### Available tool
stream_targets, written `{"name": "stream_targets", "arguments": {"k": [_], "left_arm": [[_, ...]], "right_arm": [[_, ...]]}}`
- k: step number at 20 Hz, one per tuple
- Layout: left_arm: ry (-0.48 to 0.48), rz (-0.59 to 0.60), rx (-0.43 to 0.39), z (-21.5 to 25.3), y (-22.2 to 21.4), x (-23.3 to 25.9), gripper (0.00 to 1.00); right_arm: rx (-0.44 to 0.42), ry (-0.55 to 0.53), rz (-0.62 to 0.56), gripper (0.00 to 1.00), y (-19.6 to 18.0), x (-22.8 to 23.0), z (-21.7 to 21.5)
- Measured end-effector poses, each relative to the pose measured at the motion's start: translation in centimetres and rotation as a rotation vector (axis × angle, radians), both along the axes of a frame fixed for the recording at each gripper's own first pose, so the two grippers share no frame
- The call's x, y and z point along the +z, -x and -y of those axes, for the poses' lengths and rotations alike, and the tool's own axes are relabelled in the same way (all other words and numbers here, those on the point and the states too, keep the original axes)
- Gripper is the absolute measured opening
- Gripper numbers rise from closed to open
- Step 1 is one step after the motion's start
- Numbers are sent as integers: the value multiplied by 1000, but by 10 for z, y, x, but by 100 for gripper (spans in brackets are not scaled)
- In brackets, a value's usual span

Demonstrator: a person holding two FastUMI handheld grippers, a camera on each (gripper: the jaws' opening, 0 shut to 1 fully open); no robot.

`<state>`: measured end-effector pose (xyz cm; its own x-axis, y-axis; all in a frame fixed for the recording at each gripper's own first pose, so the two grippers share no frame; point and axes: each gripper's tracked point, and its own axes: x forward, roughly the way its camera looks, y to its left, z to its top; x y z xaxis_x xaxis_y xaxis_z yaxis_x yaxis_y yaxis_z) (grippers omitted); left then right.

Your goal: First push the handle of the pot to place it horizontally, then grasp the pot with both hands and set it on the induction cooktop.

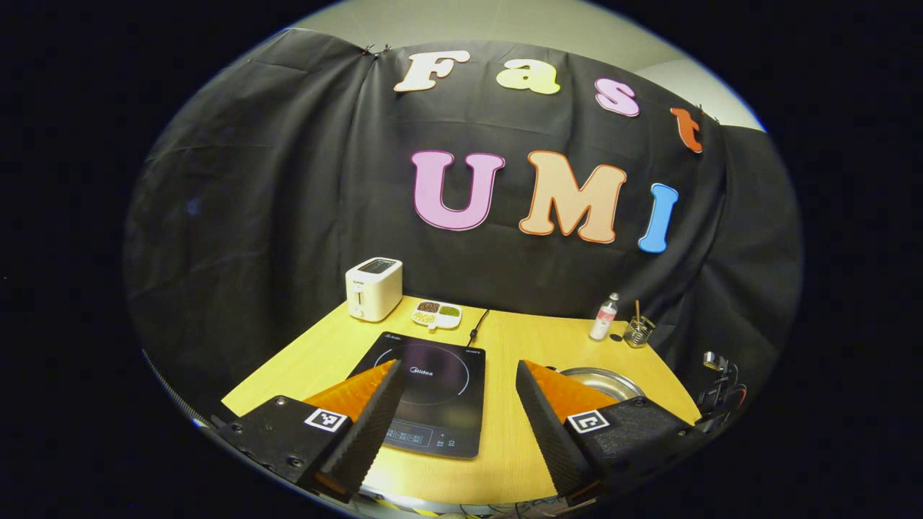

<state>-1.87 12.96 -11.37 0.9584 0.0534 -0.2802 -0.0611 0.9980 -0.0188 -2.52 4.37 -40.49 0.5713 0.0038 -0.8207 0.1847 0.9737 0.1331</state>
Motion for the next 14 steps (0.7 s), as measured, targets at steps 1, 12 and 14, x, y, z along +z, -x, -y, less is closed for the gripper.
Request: {"name": "stream_targets", "arguments": {"k": [1,12,14], "left_arm": [[0,6,14,2,-3,3,91],[-10,25,153,14,-25,3,95],[-17,22,164,18,-28,2,91]], "right_arm": [[4,2,-1,3,-4,1,7],[17,-19,11,3,-62,14,63],[25,-23,11,0,-69,15,67]]}}
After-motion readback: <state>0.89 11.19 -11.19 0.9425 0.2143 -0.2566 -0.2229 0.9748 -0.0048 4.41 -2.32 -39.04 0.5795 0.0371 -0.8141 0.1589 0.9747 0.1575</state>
